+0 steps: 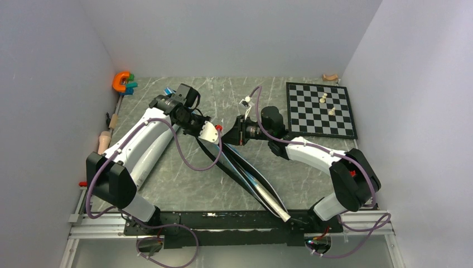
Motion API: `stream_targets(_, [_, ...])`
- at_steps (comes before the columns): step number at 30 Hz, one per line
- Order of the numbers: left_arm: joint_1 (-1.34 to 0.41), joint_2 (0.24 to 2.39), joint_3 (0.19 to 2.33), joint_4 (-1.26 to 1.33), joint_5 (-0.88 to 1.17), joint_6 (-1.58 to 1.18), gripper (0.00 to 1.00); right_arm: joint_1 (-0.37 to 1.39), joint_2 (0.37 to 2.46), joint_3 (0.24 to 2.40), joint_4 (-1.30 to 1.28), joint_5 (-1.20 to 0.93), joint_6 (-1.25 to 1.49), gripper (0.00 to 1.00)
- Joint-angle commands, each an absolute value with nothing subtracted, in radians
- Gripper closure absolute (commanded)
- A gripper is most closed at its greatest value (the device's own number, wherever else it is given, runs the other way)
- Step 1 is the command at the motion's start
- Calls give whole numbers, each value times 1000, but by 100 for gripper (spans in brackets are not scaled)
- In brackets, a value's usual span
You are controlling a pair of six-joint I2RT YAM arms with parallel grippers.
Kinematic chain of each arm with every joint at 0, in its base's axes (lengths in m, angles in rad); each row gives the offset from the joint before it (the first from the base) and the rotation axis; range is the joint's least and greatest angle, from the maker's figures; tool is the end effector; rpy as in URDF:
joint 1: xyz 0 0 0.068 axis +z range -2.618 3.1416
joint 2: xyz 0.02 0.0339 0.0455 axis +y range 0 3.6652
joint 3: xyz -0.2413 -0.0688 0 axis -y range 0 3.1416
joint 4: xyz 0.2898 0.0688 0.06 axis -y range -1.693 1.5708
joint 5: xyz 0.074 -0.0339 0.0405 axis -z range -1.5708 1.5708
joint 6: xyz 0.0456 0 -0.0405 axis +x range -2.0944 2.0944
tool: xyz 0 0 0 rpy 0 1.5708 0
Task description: Pack up the badminton gear
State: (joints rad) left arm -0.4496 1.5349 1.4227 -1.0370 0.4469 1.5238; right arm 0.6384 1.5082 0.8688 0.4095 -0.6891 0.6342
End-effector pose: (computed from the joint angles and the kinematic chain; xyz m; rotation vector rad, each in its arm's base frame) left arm 0.3095 -0.1712 0.2768 2.1946 1.3021 -0.2186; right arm 0.2875 0.2495 0.2047 -0.5576 1.9438 1.4779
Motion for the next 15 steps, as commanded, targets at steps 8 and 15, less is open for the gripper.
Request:
stream_targets(8, [-455,1542,1474,-1055,462,1509,100,650,1521,915,468,-701,650,89])
stream_targets(15, [-454,1545,1476,-1057,454,1504,100,651,1486,895,449,-674,643,100])
